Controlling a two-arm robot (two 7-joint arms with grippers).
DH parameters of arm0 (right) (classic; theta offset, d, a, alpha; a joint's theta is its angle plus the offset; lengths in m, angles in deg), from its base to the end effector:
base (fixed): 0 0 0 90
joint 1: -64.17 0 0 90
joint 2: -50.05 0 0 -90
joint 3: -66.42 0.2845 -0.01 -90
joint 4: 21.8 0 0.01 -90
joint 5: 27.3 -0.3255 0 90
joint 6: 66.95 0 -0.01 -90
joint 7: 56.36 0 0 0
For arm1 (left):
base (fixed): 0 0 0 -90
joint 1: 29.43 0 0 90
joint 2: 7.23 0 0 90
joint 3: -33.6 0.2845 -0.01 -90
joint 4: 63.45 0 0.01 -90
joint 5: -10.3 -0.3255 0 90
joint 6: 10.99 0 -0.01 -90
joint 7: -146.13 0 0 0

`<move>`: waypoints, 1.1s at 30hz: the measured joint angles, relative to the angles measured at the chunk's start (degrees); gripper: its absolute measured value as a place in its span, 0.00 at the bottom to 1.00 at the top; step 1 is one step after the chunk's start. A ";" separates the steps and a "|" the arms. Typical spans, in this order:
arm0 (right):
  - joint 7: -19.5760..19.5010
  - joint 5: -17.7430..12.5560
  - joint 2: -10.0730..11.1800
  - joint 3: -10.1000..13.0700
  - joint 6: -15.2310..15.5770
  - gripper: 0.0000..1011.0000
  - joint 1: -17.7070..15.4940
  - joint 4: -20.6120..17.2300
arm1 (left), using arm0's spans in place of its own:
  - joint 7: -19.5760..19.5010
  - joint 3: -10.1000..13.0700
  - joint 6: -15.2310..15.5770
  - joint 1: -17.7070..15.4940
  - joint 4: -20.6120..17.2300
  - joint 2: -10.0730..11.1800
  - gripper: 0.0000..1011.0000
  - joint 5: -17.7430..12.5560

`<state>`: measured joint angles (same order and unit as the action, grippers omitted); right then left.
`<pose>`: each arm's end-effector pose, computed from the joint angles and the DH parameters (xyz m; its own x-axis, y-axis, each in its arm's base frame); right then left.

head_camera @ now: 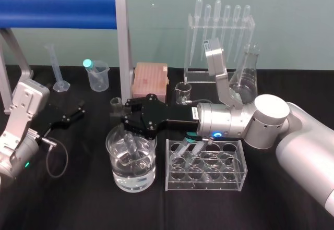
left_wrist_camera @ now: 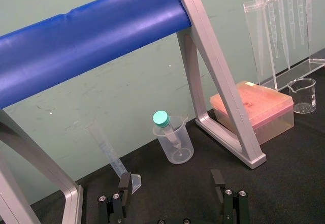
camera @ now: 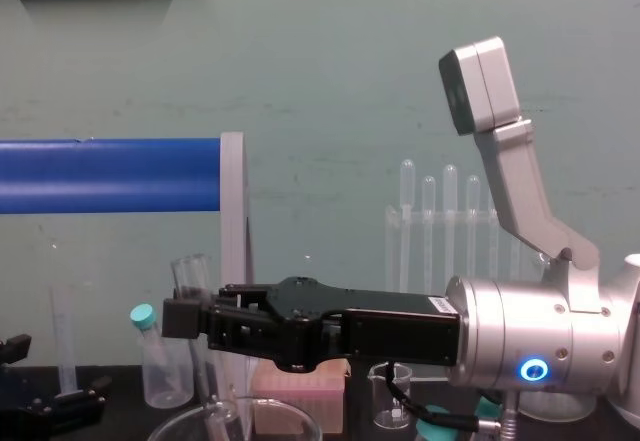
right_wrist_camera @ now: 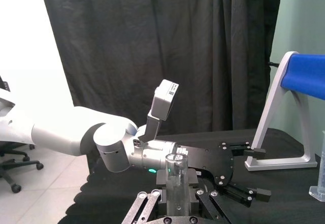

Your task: Hold the test tube with one hand and immerse one end into the beaker, then return it to the test tube rack.

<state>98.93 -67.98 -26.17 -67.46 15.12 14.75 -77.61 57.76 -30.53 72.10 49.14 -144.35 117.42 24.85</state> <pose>0.4888 0.0751 -0.2568 0.9996 -0.0006 -0.0281 0.0028 0.9969 0.0781 0.3729 0.0751 -0.3011 0.2922 0.8803 0.3738 -0.9553 0.2873 0.0703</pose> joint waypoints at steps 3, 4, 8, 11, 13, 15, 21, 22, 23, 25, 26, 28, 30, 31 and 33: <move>0.00 0.00 0.00 0.00 0.00 0.22 0.00 0.00 | 0.00 0.00 0.00 0.00 0.00 0.00 0.99 0.00; 0.00 0.00 0.00 0.00 0.00 0.22 0.00 0.00 | 0.00 0.00 0.00 0.00 0.00 0.00 0.99 0.00; 0.00 0.00 0.00 0.00 0.00 0.22 0.00 0.00 | 0.00 0.00 0.00 0.00 0.00 0.00 0.99 0.00; 0.00 0.00 0.00 0.00 0.00 0.22 0.00 0.00 | 0.00 0.00 0.00 0.00 0.00 0.00 0.99 0.00; 0.00 0.00 0.00 0.00 0.00 0.22 0.00 0.00 | 0.00 0.00 0.00 0.00 0.00 0.00 0.99 0.00; 0.00 0.00 0.00 0.00 0.00 0.22 0.00 0.00 | 0.00 0.00 0.00 0.00 0.00 0.00 0.99 0.00; 0.00 0.00 0.00 0.00 0.00 0.22 0.00 0.00 | 0.00 0.00 0.00 0.00 0.00 0.00 0.99 0.00; 0.00 0.00 0.00 0.00 0.00 0.22 0.00 0.00 | 0.00 0.00 0.00 0.00 0.00 0.00 0.99 0.00; 0.00 0.00 0.00 0.00 0.00 0.22 0.00 0.00 | 0.00 0.00 0.00 0.00 0.00 0.00 0.99 0.00; 0.00 0.00 0.00 0.00 0.00 0.22 0.00 0.00 | 0.00 0.00 0.00 0.00 0.00 0.00 0.99 0.00; 0.00 0.00 0.00 0.00 0.00 0.22 0.00 0.00 | 0.00 0.00 0.00 0.00 0.00 0.00 0.99 0.00; 0.00 0.00 0.00 0.00 0.00 0.22 0.00 0.00 | 0.00 0.00 0.00 0.00 0.00 0.00 0.99 0.00; 0.00 0.00 0.00 0.00 0.00 0.22 0.00 0.00 | 0.00 0.00 0.00 0.00 0.00 0.00 0.99 0.00; 0.00 0.00 0.00 0.00 0.00 0.22 0.00 0.00 | 0.00 0.00 0.00 0.00 0.00 0.00 0.99 0.00; 0.00 0.00 0.00 0.00 0.00 0.22 0.00 0.00 | 0.00 0.00 0.00 0.00 0.00 0.00 0.99 0.00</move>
<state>98.93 -67.98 -26.17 -67.46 15.12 14.75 -77.61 57.75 -30.54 72.10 49.14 -144.35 117.42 24.85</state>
